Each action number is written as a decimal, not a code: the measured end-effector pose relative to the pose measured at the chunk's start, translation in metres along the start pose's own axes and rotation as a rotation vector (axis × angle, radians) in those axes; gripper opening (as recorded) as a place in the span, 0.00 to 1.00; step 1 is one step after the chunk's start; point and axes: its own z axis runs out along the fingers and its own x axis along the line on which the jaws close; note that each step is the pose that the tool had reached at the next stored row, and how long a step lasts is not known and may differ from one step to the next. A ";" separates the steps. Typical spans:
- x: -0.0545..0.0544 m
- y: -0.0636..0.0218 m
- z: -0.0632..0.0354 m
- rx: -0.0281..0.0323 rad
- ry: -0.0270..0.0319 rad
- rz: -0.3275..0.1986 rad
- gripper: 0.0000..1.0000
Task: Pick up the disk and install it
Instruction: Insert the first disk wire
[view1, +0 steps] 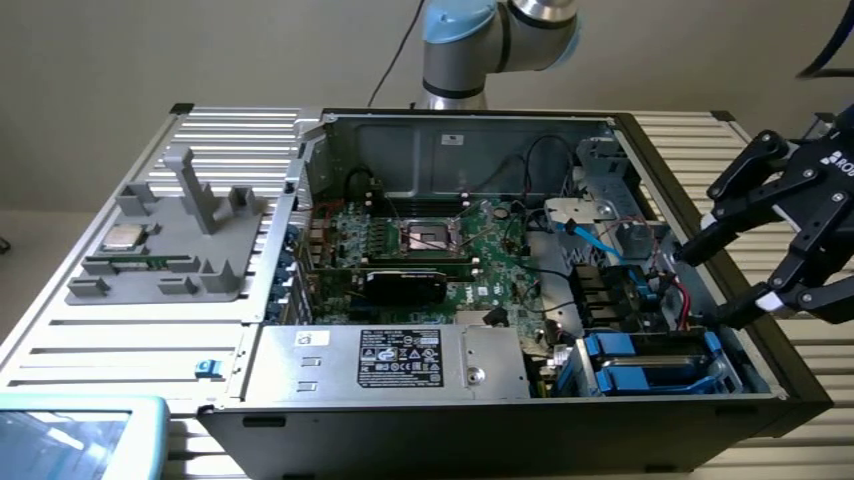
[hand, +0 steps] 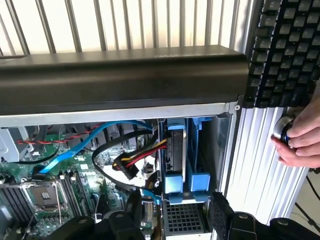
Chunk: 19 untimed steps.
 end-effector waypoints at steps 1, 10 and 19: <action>0.000 -0.0020 -0.0037 0.0001 0.0000 0.000 0.66; -0.001 -0.0036 -0.0066 0.0001 -0.0002 0.000 0.66; -0.001 -0.0047 -0.0063 -0.0023 -0.0004 0.000 0.66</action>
